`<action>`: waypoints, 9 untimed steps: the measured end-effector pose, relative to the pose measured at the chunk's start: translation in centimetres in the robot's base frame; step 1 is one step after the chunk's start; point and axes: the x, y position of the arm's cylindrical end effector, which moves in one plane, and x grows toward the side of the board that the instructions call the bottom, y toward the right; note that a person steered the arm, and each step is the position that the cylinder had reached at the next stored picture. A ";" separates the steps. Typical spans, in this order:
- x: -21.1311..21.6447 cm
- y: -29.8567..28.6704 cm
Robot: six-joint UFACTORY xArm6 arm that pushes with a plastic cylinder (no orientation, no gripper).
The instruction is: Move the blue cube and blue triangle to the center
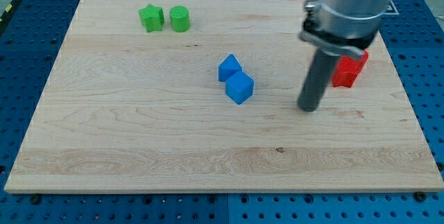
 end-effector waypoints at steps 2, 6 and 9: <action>0.1 -1.7; -0.4 -6.9; -0.6 -10.4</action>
